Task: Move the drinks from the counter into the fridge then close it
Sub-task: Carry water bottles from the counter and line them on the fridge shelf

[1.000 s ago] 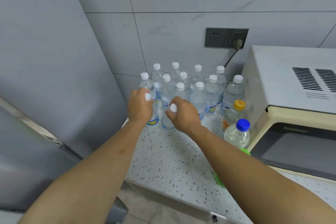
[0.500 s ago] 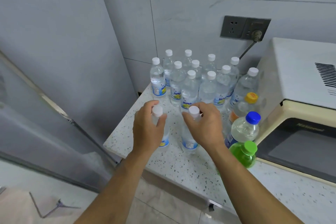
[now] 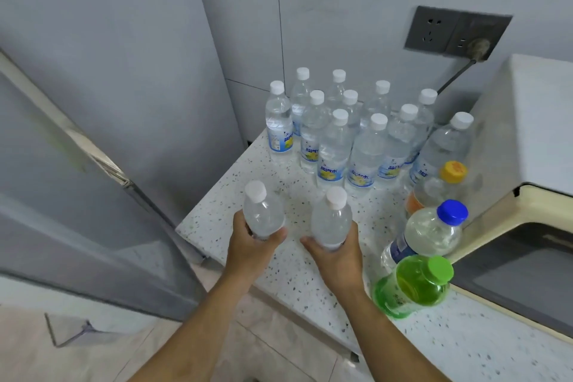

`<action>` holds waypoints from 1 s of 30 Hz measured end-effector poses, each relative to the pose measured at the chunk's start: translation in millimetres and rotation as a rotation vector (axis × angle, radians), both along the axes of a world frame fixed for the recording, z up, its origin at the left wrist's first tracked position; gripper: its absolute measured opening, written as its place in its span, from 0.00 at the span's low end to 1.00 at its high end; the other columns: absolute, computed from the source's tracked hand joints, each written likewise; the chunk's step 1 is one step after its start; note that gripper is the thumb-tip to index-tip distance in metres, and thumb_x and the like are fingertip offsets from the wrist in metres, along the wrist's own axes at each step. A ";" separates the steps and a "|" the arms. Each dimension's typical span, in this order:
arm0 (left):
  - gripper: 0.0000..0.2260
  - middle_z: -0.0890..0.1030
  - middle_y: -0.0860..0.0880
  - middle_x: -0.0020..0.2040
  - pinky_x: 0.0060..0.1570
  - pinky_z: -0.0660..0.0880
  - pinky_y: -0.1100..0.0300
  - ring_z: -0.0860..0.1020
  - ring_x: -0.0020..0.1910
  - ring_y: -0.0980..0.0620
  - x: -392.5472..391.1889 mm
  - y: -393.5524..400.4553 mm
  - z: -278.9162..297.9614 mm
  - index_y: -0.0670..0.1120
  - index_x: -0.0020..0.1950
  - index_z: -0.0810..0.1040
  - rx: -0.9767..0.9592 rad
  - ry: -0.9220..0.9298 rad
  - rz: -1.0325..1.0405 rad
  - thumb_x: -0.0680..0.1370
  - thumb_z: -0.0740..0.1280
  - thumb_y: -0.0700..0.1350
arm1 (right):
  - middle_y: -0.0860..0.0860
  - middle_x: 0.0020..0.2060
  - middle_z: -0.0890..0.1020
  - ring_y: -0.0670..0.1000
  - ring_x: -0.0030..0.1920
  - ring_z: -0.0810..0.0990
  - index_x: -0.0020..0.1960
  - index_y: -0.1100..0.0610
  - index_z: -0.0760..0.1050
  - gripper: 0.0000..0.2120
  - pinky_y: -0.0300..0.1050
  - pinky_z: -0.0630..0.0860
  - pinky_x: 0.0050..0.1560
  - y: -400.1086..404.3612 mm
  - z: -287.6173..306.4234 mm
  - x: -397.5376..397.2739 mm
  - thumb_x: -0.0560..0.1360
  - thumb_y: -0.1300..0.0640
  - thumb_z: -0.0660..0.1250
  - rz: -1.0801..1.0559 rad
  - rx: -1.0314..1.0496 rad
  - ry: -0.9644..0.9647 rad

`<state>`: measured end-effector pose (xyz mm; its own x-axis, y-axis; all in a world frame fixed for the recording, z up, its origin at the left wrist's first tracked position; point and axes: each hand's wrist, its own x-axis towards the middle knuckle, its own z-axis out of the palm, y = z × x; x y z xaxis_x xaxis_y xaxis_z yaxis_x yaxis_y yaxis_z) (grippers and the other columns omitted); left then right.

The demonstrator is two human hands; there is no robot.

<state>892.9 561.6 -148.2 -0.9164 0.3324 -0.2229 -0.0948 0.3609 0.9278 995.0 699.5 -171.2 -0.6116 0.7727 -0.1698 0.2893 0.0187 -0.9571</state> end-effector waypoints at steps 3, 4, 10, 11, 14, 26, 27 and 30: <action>0.34 0.76 0.60 0.60 0.52 0.74 0.62 0.75 0.58 0.59 8.0 -8.4 -2.0 0.63 0.66 0.65 0.008 -0.006 0.035 0.65 0.77 0.58 | 0.34 0.50 0.76 0.30 0.48 0.75 0.53 0.28 0.63 0.32 0.26 0.69 0.37 -1.9 -6.8 -4.4 0.59 0.43 0.81 -0.014 -0.018 0.013; 0.34 0.77 0.59 0.61 0.55 0.75 0.60 0.76 0.59 0.59 11.2 -12.3 -1.4 0.60 0.69 0.66 0.023 -0.011 0.045 0.66 0.77 0.57 | 0.35 0.49 0.77 0.32 0.48 0.76 0.54 0.31 0.64 0.32 0.26 0.70 0.38 -1.9 -7.3 -5.0 0.61 0.46 0.81 -0.016 -0.015 0.033; 0.18 0.84 0.56 0.55 0.43 0.79 0.66 0.83 0.52 0.58 49.8 -62.5 2.5 0.58 0.60 0.77 0.261 -0.178 0.089 0.72 0.75 0.46 | 0.54 0.48 0.83 0.54 0.48 0.84 0.58 0.56 0.74 0.24 0.47 0.82 0.46 -17.1 -5.3 15.6 0.66 0.53 0.76 0.144 -0.171 0.134; 0.19 0.84 0.55 0.55 0.45 0.79 0.65 0.83 0.54 0.56 58.4 -75.5 1.7 0.57 0.60 0.77 0.280 -0.202 0.065 0.71 0.76 0.48 | 0.55 0.48 0.84 0.54 0.47 0.84 0.58 0.57 0.75 0.24 0.46 0.83 0.45 -25.7 -5.4 22.6 0.65 0.54 0.76 0.178 -0.210 0.134; 0.27 0.84 0.54 0.57 0.47 0.79 0.65 0.82 0.56 0.54 84.0 -121.1 -1.6 0.56 0.61 0.78 0.317 -0.268 0.045 0.64 0.79 0.57 | 0.54 0.43 0.85 0.53 0.43 0.85 0.55 0.58 0.77 0.21 0.41 0.81 0.40 -58.5 -4.6 42.9 0.63 0.57 0.75 0.276 -0.265 0.113; 0.26 0.83 0.39 0.59 0.47 0.82 0.52 0.83 0.55 0.41 150.7 -353.2 -13.1 0.39 0.67 0.74 0.624 -0.578 0.383 0.73 0.65 0.51 | 0.57 0.42 0.86 0.53 0.41 0.85 0.52 0.59 0.80 0.25 0.40 0.79 0.40 -286.9 -6.0 82.9 0.55 0.56 0.76 0.675 -0.405 -0.062; 0.26 0.83 0.40 0.59 0.47 0.82 0.52 0.83 0.55 0.41 152.1 -370.9 -11.6 0.40 0.66 0.75 0.653 -0.596 0.424 0.73 0.63 0.53 | 0.58 0.42 0.86 0.54 0.42 0.85 0.53 0.60 0.79 0.27 0.41 0.79 0.40 -306.7 -5.6 80.1 0.55 0.56 0.77 0.688 -0.411 -0.075; 0.27 0.84 0.40 0.56 0.47 0.83 0.51 0.83 0.53 0.41 155.9 -422.3 -6.1 0.42 0.62 0.78 0.727 -0.602 0.532 0.73 0.61 0.59 | 0.58 0.43 0.86 0.54 0.42 0.85 0.55 0.61 0.79 0.29 0.43 0.80 0.40 -363.3 -3.5 66.2 0.56 0.54 0.78 0.736 -0.455 -0.088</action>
<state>1048.8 139.2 -154.2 -0.7879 0.1586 -0.5950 -0.5884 -0.4785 0.6517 1061.2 336.2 -174.7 -0.8991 0.0318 -0.4367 0.4278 -0.1488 -0.8916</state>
